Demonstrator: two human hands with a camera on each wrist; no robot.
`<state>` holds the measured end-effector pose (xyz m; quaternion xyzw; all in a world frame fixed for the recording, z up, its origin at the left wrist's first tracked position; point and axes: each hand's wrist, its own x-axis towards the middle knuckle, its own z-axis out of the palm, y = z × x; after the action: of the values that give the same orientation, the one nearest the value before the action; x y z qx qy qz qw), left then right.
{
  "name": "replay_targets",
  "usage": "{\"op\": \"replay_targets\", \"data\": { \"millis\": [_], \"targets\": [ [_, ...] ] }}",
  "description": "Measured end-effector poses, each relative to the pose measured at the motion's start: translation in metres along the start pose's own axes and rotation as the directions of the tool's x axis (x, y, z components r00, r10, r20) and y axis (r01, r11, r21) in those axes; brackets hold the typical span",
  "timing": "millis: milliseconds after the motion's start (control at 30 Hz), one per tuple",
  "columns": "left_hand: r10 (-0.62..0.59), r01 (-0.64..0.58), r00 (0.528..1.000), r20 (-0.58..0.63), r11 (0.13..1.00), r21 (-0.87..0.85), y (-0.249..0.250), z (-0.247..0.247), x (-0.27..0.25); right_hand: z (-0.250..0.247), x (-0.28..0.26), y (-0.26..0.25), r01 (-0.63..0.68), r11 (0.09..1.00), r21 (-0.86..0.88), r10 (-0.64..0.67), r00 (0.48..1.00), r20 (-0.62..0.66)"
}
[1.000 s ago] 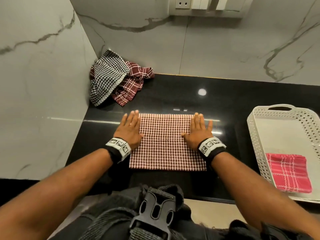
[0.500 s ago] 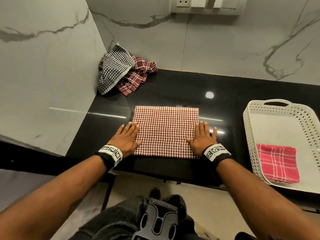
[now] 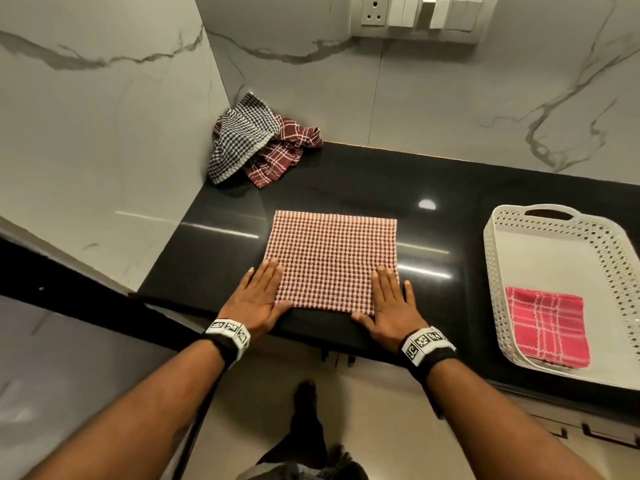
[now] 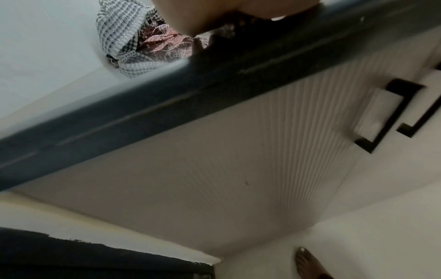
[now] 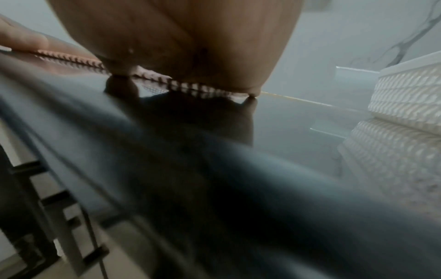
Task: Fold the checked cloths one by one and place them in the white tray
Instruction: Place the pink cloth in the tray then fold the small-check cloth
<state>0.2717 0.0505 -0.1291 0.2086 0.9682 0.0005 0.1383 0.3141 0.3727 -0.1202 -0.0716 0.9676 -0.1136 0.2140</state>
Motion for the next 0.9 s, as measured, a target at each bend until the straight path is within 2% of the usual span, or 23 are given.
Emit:
{"op": "replay_targets", "data": {
  "millis": [133, 233, 333, 433, 467, 533, 600, 667, 700, 800, 900],
  "targets": [
    [0.085, -0.085, 0.996, -0.012, 0.996, 0.020, 0.001, 0.016, -0.028, 0.008, -0.033, 0.010, 0.105, 0.992, -0.064, -0.101, 0.993, 0.056],
    [0.106, -0.100, 0.990, -0.093, 0.993, 0.069, 0.005, 0.029, -0.048, 0.023, -0.054, 0.010, 0.120, 0.988, -0.097, -0.119, 0.993, 0.023],
    [0.056, -0.060, 0.980, -0.189, 0.998, -0.015, 0.009, 0.037, -0.063, 0.039, -0.069, 0.011, 0.138, 0.988, -0.072, -0.145, 0.984, -0.099],
    [0.036, -0.104, 0.955, -0.295, 0.970, -0.220, 0.001, 0.033, -0.074, 0.053, -0.084, 0.018, 0.190, 0.973, 0.134, -0.150, 0.953, -0.264],
    [0.013, -0.112, 0.953, -0.303, 0.943, -0.313, -0.003, 0.028, -0.077, 0.053, -0.089, 0.019, 0.206, 0.947, 0.245, -0.122, 0.941, -0.317],
    [-0.103, -0.047, 0.960, -0.259, 0.856, -0.514, -0.004, 0.006, -0.082, 0.042, -0.094, 0.019, 0.203, 0.852, 0.482, -0.001, 0.922, -0.387],
    [-0.256, 0.019, 0.921, -0.295, 0.782, -0.623, -0.003, -0.019, -0.077, 0.018, -0.092, 0.013, 0.168, 0.753, 0.637, 0.126, 0.912, -0.390],
    [-0.375, 0.094, 0.876, -0.303, 0.750, -0.655, -0.002, -0.039, -0.059, -0.007, -0.079, 0.008, 0.124, 0.731, 0.671, 0.213, 0.893, -0.396],
    [-0.404, 0.140, 0.871, -0.279, 0.749, -0.648, -0.002, -0.046, -0.046, -0.017, -0.068, 0.006, 0.091, 0.742, 0.664, 0.247, 0.884, -0.397],
    [-0.439, 0.265, 0.883, -0.169, 0.761, -0.592, -0.002, -0.052, -0.003, -0.032, -0.031, 0.003, -0.077, 0.785, 0.615, 0.365, 0.859, -0.358],
    [-0.429, 0.344, 0.900, -0.084, 0.813, -0.470, 0.002, -0.046, 0.026, -0.028, -0.008, 0.000, -0.290, 0.796, 0.531, 0.477, 0.841, -0.256]
  ]
}}
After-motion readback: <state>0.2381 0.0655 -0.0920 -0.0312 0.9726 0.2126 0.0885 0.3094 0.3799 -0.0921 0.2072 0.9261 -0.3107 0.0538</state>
